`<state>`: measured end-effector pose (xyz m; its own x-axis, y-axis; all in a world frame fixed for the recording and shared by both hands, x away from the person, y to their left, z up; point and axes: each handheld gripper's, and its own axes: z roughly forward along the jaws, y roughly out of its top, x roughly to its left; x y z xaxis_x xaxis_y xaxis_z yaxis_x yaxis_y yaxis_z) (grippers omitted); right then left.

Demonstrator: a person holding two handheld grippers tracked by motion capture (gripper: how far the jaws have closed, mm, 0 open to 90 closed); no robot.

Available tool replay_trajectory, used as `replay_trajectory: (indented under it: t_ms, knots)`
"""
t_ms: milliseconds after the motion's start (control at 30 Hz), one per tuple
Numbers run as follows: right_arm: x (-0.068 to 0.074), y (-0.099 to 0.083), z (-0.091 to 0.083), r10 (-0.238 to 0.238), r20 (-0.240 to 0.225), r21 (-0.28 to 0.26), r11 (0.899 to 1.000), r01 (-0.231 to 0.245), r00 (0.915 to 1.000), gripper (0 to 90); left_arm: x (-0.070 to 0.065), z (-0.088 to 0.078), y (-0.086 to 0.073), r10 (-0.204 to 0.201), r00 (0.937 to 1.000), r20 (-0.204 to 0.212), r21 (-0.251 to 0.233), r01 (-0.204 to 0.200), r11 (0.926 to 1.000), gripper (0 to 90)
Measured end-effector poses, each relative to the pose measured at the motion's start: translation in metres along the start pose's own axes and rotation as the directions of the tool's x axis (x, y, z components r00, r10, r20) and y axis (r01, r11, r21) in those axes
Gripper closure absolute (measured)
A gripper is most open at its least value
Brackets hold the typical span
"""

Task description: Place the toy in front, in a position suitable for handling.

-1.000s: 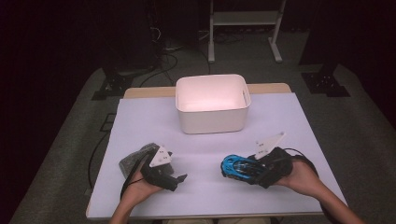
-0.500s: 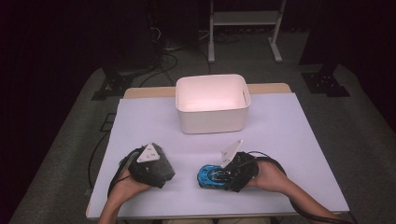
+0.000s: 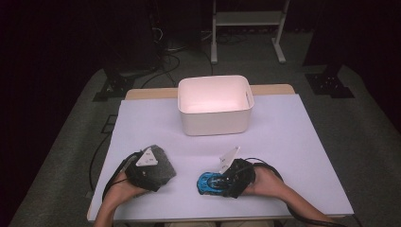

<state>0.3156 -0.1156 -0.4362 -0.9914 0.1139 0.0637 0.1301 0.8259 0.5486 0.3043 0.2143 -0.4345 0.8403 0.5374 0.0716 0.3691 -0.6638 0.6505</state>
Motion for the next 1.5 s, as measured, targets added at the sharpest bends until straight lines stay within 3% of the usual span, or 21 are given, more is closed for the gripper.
replay_trajectory:
  t_ms: [100,233,367,567,767,967,1167,1300,1400,1500]
  knots:
    - [-0.001,-0.002,-0.011,0.018,-0.003,-0.065,0.998,-0.019,0.9998,21.6,-0.001,0.001,0.000,0.002,1.0000,-0.001,0.000,-0.002,1.0000,23.2]
    - [0.001,-0.014,-0.028,0.045,0.025,-0.107,0.993,-0.042,0.9987,18.5,0.001,0.000,0.000,-0.017,0.9998,0.005,-0.008,0.017,0.9998,26.2]
    - [0.002,-0.034,-0.036,0.096,0.031,-0.112,0.989,-0.092,0.9949,17.4,0.003,0.001,0.001,-0.028,0.9995,0.017,-0.005,0.028,0.9996,31.3]
    - [0.004,-0.054,-0.036,0.124,0.042,-0.116,0.986,-0.119,0.9914,16.8,0.001,0.007,0.003,-0.019,0.9997,0.014,0.016,0.019,0.9997,33.0]
    - [0.006,-0.057,-0.021,0.095,0.040,-0.132,0.987,-0.089,0.9946,17.2,0.001,0.010,0.002,-0.042,0.9990,0.012,0.007,0.042,0.9991,33.9]
    - [0.009,-0.060,-0.017,0.083,0.065,-0.153,0.986,-0.072,0.9944,18.6,0.000,0.013,0.001,0.002,1.0000,0.004,0.015,-0.002,0.9999,40.5]
    - [0.011,-0.063,-0.016,0.063,0.093,-0.164,0.985,-0.048,0.9937,20.5,-0.001,0.012,0.000,0.024,0.9995,-0.021,0.004,-0.024,0.9997,54.8]
    - [0.011,-0.063,-0.016,0.049,0.103,-0.161,0.986,-0.031,0.9935,21.8,0.001,0.010,0.003,0.024,0.9986,-0.047,0.013,-0.024,0.9996,71.2]
    - [0.010,-0.063,-0.016,0.045,0.098,-0.160,0.987,-0.029,0.9942,21.8,0.000,0.006,0.008,0.028,0.9987,-0.043,-0.006,-0.028,0.9996,77.1]
    - [0.009,-0.063,-0.016,0.040,0.090,-0.155,0.988,-0.026,0.9951,21.9,-0.004,-0.002,0.022,0.026,0.9995,0.015,-0.103,-0.025,0.9944,77.2]
